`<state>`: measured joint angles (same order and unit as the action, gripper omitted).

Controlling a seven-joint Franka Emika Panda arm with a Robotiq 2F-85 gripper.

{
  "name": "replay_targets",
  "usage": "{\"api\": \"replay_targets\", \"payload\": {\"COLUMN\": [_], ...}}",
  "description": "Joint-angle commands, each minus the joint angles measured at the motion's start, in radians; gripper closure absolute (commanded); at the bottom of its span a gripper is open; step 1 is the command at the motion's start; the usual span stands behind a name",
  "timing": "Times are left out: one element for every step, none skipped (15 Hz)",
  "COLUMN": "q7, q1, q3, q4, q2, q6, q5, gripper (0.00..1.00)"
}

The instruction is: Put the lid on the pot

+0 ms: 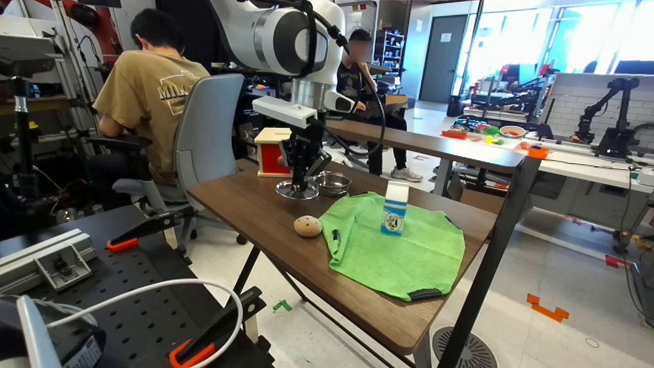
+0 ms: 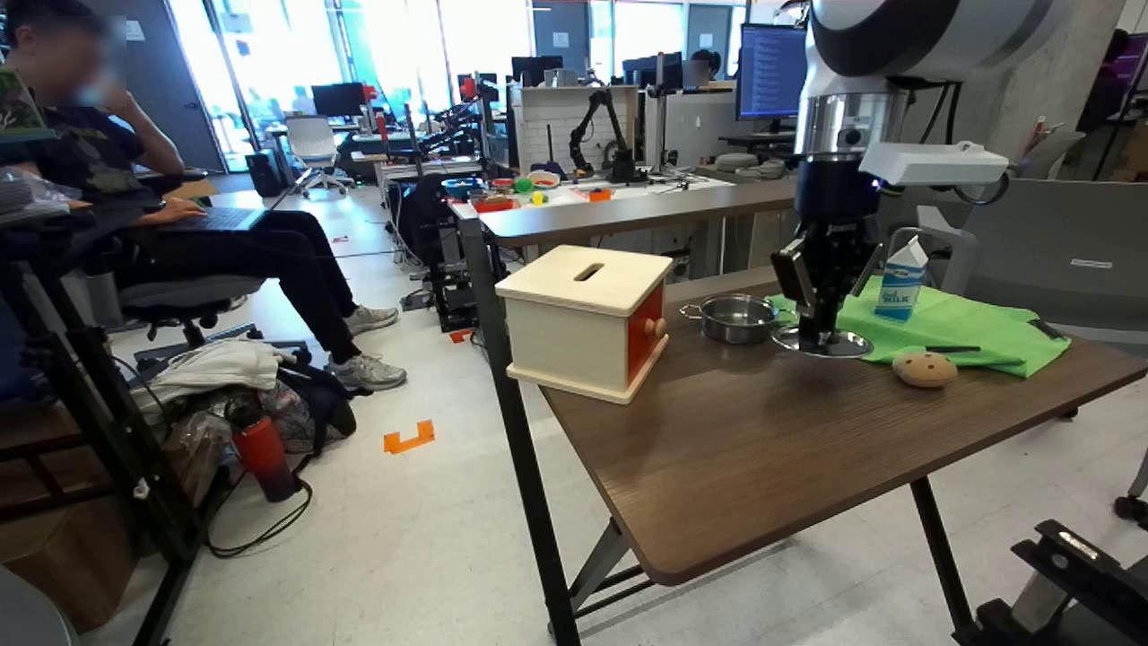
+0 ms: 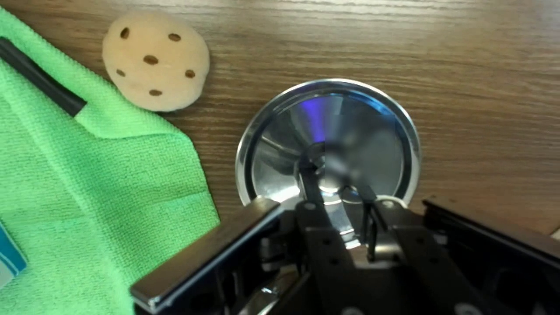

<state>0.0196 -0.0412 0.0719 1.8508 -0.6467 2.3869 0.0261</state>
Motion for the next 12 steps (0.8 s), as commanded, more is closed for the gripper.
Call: {"api": "replay_targets", "payload": {"q7": [0.013, 0.008, 0.005, 0.002, -0.001, -0.004, -0.008, -0.011, -0.015, -0.019, -0.021, -0.024], "q1": [0.021, 0.021, 0.021, 0.021, 0.019, 0.017, 0.015, 0.012, 0.011, 0.008, 0.007, 0.005], "q3": [0.004, 0.000, -0.004, -0.008, -0.011, -0.014, -0.017, -0.020, -0.023, -0.027, -0.029, -0.032], "q4": [-0.065, -0.083, -0.100, -0.117, -0.136, -0.152, -0.173, -0.188, -0.205, -0.221, -0.236, -0.251], "q2": [0.003, -0.004, -0.010, -0.016, -0.024, -0.031, -0.042, -0.051, -0.064, -0.076, -0.087, -0.098], "q6": [-0.066, -0.067, -0.064, -0.067, -0.068, -0.072, -0.075, -0.073, -0.072, -0.071, -0.069, -0.068], "q5": [0.030, 0.029, 0.025, 0.023, 0.021, 0.018, 0.017, 0.013, 0.011, 0.007, 0.004, 0.002], "gripper": [0.95, 0.95, 0.95, 0.95, 0.95, 0.95, 0.95, 0.95, 0.95, 0.95, 0.95, 0.95]}}
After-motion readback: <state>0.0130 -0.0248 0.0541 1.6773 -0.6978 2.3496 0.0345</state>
